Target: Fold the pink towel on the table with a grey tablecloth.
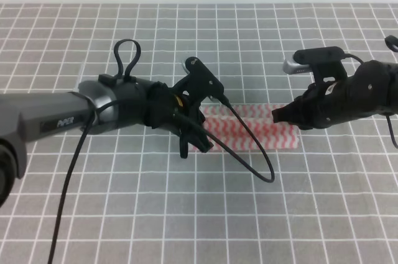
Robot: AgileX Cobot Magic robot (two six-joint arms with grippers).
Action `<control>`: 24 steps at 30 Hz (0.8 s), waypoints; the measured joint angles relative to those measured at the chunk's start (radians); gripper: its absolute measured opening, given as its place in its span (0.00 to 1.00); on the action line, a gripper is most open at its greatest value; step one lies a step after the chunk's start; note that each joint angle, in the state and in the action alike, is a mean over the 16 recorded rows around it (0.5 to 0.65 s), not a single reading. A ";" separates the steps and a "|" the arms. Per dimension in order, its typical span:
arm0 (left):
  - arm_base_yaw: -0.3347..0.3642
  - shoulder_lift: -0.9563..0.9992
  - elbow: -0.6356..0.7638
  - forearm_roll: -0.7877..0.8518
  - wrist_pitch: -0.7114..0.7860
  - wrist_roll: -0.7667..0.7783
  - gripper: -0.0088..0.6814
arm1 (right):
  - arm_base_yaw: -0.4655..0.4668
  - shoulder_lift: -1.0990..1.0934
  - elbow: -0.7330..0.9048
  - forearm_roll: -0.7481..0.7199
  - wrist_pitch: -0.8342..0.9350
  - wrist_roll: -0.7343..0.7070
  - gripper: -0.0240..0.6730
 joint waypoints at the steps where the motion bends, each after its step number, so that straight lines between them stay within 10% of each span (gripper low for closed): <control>1: 0.000 0.002 0.000 0.000 -0.001 0.000 0.01 | 0.000 0.001 0.000 0.000 -0.002 0.000 0.01; 24: 0.000 0.008 0.000 0.003 -0.033 0.000 0.11 | 0.000 0.029 -0.005 0.000 -0.010 -0.002 0.17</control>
